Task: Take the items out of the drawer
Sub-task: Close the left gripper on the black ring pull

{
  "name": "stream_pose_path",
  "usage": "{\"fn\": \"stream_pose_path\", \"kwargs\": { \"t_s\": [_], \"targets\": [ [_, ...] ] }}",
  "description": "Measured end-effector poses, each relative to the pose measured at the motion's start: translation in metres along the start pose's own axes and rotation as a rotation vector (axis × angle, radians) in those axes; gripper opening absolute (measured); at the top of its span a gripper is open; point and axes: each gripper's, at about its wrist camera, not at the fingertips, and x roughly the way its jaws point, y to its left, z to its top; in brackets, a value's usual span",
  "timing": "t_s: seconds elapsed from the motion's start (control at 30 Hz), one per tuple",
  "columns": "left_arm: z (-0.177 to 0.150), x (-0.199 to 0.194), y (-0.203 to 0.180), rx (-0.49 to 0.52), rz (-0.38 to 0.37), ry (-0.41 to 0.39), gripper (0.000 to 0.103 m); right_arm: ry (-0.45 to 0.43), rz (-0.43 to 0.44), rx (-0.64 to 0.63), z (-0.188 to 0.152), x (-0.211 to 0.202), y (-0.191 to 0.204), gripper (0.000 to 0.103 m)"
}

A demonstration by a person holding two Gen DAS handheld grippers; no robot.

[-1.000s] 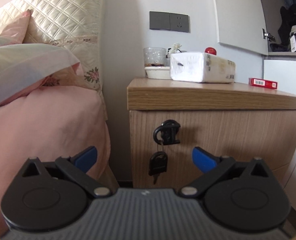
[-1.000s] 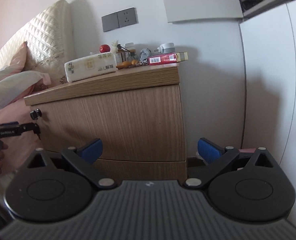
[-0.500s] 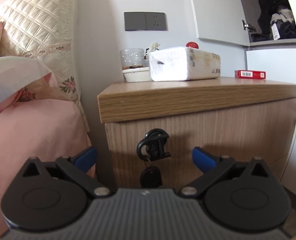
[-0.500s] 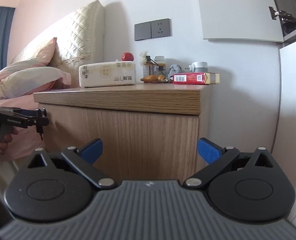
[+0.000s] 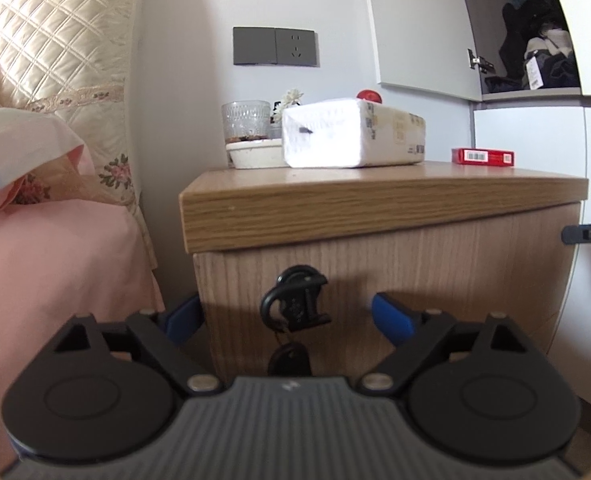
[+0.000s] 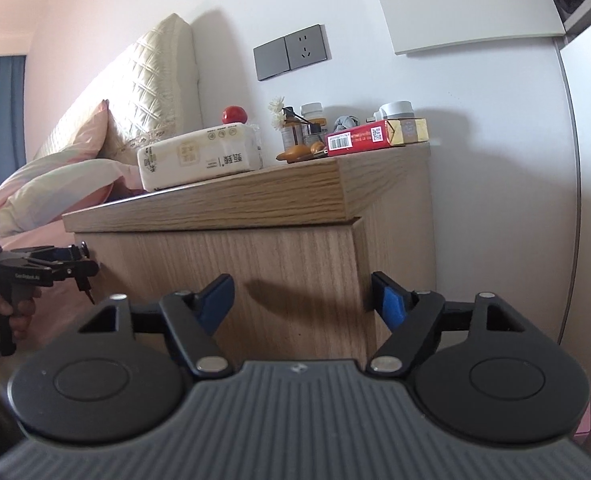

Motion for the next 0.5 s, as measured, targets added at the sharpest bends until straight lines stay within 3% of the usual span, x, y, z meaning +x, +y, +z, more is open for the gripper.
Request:
{"fn": "stream_pose_path", "kwargs": {
  "t_s": [0.3, 0.5],
  "targets": [
    [0.000, 0.004, 0.006, -0.008, -0.044, 0.004, 0.094, 0.000, 0.035, 0.007, 0.003, -0.002, -0.009, 0.065],
    [-0.001, 0.002, 0.015, -0.055, -0.078, -0.001, 0.089, 0.008, 0.059, -0.007, 0.005, -0.002, -0.012, 0.065]
  ]
}}
